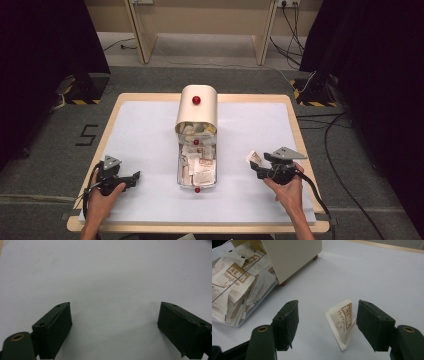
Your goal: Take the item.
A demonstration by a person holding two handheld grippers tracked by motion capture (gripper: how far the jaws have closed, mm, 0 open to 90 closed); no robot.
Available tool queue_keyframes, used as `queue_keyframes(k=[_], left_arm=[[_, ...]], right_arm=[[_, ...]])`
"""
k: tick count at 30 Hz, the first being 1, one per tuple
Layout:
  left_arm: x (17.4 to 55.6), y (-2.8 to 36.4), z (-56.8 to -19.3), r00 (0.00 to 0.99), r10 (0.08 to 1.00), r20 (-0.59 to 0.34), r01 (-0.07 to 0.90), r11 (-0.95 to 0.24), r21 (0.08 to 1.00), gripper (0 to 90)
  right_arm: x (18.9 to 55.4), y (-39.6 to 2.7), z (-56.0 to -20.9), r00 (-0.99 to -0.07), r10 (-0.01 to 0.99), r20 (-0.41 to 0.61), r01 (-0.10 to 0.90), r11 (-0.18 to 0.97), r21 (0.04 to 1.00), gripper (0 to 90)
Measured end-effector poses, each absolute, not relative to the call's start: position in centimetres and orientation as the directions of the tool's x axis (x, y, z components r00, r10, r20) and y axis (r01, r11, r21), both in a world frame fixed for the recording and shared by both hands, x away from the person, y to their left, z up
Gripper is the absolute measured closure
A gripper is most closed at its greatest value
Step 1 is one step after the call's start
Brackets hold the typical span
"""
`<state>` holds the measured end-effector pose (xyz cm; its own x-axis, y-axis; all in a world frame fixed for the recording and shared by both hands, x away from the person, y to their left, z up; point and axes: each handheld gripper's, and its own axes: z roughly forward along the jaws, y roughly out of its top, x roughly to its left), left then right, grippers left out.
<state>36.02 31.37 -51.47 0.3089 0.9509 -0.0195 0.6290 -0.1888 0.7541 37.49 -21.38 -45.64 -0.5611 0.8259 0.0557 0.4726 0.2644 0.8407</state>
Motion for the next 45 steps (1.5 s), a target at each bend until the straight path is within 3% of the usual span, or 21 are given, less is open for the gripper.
queue_keyframes(k=[45], left_arm=[[36.0, 31.4, -51.5, 0.309, 0.951, -0.019, 0.629, -0.189, 0.754, 11.3]], right_arm=[[32.8, -21.2, -45.9, -0.619, 0.785, -0.012, 0.443, 0.362, 0.820, 32.8]])
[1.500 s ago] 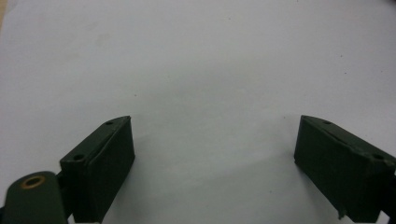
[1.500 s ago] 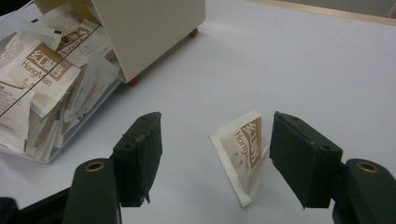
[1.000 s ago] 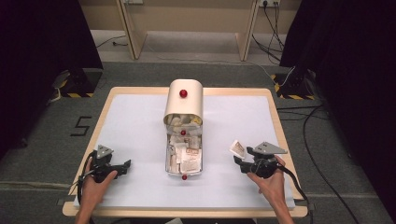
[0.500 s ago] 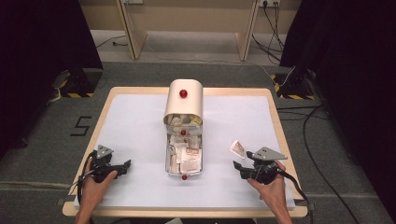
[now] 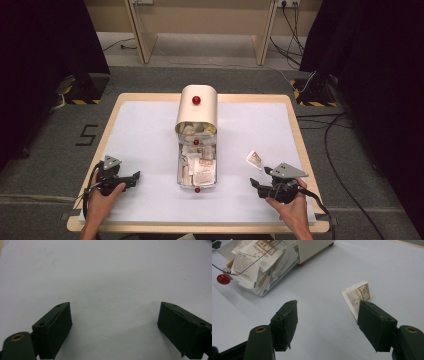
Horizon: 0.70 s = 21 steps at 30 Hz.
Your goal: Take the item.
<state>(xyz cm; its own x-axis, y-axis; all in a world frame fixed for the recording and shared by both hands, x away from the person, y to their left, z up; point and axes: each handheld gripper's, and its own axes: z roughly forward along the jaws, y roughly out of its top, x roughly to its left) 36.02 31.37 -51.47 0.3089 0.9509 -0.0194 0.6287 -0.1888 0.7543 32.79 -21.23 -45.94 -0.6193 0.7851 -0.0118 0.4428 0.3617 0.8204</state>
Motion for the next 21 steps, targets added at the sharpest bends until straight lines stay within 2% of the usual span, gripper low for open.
queue_keyframes(k=[21], left_arm=[[36.0, 31.4, -51.5, 0.309, 0.951, -0.019, 0.629, -0.189, 0.754, 11.3]], right_arm=[[31.2, -20.9, -46.6, -0.646, 0.763, -0.032, 0.445, 0.410, 0.796, 31.8]])
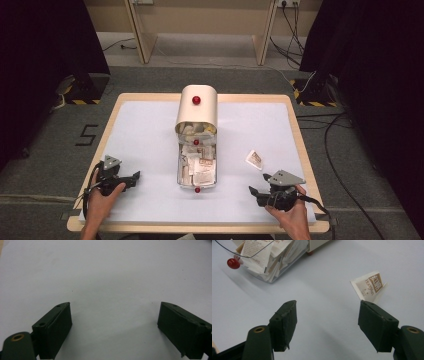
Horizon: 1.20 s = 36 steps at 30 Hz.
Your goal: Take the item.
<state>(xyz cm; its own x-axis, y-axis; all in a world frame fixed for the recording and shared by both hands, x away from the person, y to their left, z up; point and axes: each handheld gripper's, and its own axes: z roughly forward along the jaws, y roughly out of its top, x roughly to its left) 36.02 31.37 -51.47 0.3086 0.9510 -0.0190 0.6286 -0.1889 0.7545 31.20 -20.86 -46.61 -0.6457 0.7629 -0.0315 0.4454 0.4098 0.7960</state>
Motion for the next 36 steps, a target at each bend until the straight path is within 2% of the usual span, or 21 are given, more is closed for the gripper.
queue_keyframes(k=[9, 23, 36], left_arm=[[36.0, 31.4, -51.5, 0.308, 0.951, -0.019, 0.629, -0.189, 0.755, 11.3], [36.0, 31.4, -51.5, 0.309, 0.951, -0.019, 0.628, -0.189, 0.755, 11.3], [36.0, 31.4, -51.5, 0.308, 0.951, -0.019, 0.628, -0.189, 0.755, 11.3]], right_arm=[[30.7, -21.6, -47.4, -0.638, 0.769, 0.023, 0.482, 0.376, 0.791, 31.7], [29.8, -21.8, -47.7, -0.646, 0.763, -0.004, 0.483, 0.413, 0.773, 30.0], [29.3, -22.5, -48.4, -0.641, 0.767, 0.036, 0.521, 0.400, 0.754, 28.9]])
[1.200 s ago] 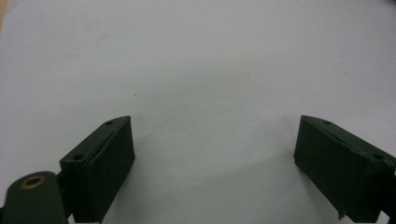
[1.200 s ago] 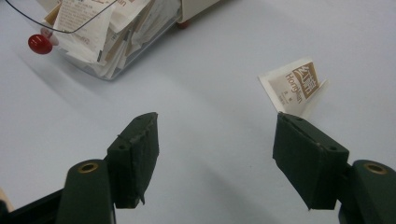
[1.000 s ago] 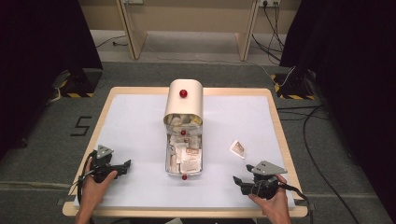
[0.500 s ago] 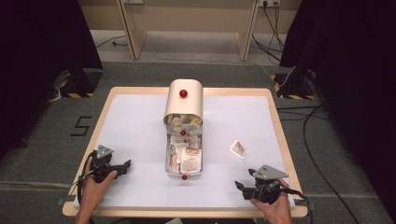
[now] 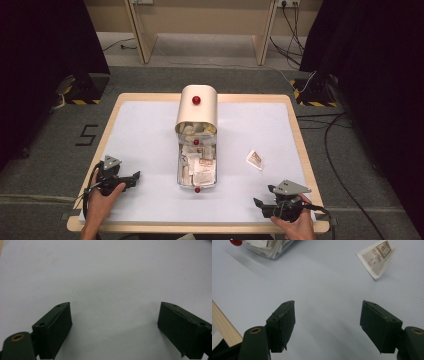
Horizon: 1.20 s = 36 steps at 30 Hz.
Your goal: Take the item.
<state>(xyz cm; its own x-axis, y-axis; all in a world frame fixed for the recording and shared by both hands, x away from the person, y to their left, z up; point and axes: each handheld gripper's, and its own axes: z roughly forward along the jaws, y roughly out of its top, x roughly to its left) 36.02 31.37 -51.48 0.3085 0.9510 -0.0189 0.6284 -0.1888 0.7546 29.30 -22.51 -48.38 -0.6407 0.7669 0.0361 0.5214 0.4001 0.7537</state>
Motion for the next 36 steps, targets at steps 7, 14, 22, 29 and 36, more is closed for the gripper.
queue_keyframes(k=[7, 14, 22, 29, 36], left_arm=[[36.0, 31.4, -51.5, 0.309, 0.951, -0.019, 0.628, -0.189, 0.755, 11.3], [36.0, 31.4, -51.5, 0.308, 0.951, -0.019, 0.628, -0.189, 0.755, 11.3], [36.0, 31.4, -51.5, 0.309, 0.951, -0.019, 0.628, -0.189, 0.755, 11.3], [36.0, 31.4, -51.5, 0.308, 0.951, -0.019, 0.628, -0.189, 0.755, 11.3], [36.0, 31.4, -51.5, 0.308, 0.951, -0.018, 0.628, -0.189, 0.755, 11.3]], right_arm=[[29.1, -22.7, -48.5, -0.643, 0.765, 0.033, 0.524, 0.409, 0.747, 28.9], [28.9, -22.5, -48.8, -0.646, 0.763, 0.020, 0.528, 0.429, 0.733, 28.8], [28.7, -22.4, -49.0, -0.657, 0.754, -0.001, 0.530, 0.462, 0.711, 28.8], [28.7, -22.3, -49.4, -0.669, 0.743, -0.014, 0.537, 0.496, 0.683, 28.4], [28.7, -22.3, -49.6, -0.674, 0.739, -0.016, 0.536, 0.503, 0.678, 27.3]])
